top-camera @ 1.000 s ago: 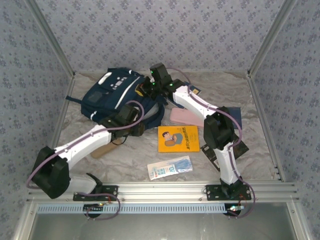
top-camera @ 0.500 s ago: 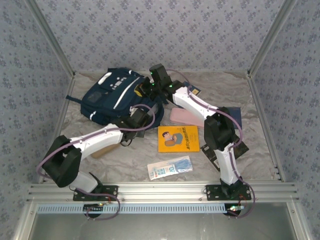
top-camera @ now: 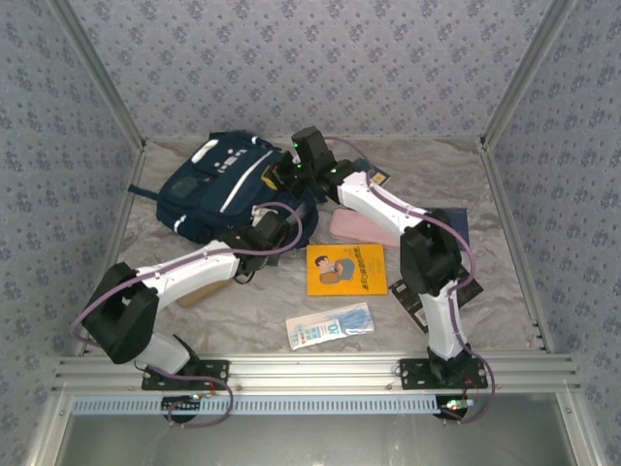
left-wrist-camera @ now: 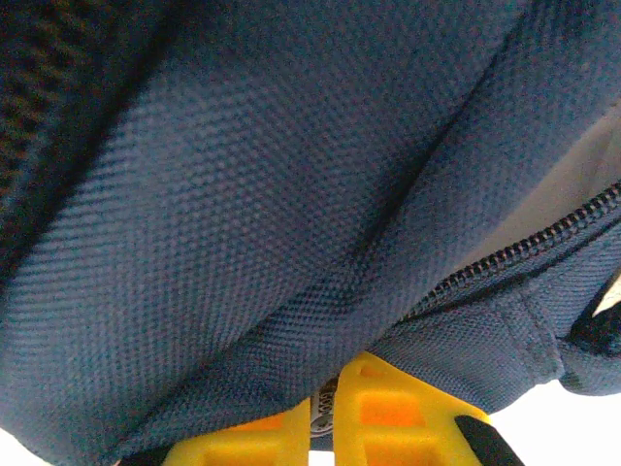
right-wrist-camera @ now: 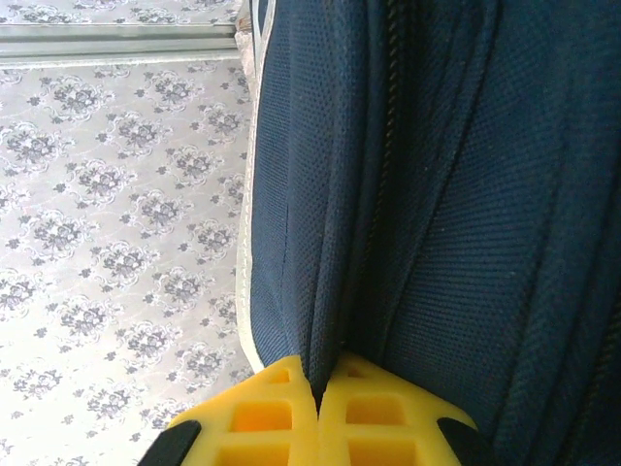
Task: Pack books, pencil case, and school supplies into a backpack
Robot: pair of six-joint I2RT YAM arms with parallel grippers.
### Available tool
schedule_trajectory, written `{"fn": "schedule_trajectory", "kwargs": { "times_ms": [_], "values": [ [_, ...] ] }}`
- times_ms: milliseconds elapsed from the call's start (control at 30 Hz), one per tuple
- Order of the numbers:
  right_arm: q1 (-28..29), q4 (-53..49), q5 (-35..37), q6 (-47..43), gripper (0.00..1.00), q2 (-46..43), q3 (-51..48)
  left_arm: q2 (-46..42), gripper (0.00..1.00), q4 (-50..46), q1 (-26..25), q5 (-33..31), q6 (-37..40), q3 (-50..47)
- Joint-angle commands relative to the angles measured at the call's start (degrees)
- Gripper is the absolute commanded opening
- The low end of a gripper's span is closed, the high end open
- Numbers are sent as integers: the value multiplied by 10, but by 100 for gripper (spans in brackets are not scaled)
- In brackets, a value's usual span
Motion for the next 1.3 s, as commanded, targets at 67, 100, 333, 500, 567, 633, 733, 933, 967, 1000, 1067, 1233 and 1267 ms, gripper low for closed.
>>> {"fn": "schedule_trajectory", "kwargs": {
  "times_ms": [67, 100, 333, 500, 567, 633, 733, 933, 967, 1000, 1067, 1233, 1267],
  "values": [
    [-10, 3, -7, -41, 0, -63, 9, -49, 4, -26, 16, -30, 2, -23],
    [-12, 3, -7, -44, 0, -64, 7, -55, 4, -29, 18, -27, 3, -25],
    [-25, -13, -10, -71, 0, -66, 13, -89, 4, -46, 31, -12, -2, -48],
    [-33, -48, -24, -114, 0, -55, 35, -128, 0, -33, 44, 35, 2, -66],
    [-35, -66, -26, -136, 0, -52, 38, -138, 0, -19, 44, 75, 13, -68],
    [-37, -87, -18, -157, 0, -53, 35, -142, 0, -16, 44, 98, 19, -66],
    [-47, -84, -19, -165, 0, -62, 11, -137, 0, -34, 47, 86, 27, -57],
    [-62, -70, -34, -169, 0, -80, -21, -115, 0, -61, 94, 79, 17, -54],
    [-64, -70, -38, -170, 0, -81, -21, -112, 0, -63, 105, 80, 11, -54],
    [-64, -70, -41, -172, 0, -83, -21, -108, 0, -64, 116, 83, 7, -53],
    [-65, -74, -45, -177, 0, -83, -17, -102, 0, -64, 135, 90, -1, -53],
    [-64, -81, -52, -194, 0, -82, -6, -94, 0, -52, 183, 111, -19, -47],
    [-64, -81, -53, -196, 0, -81, -7, -89, 0, -50, 193, 116, -20, -43]
  ]
}}
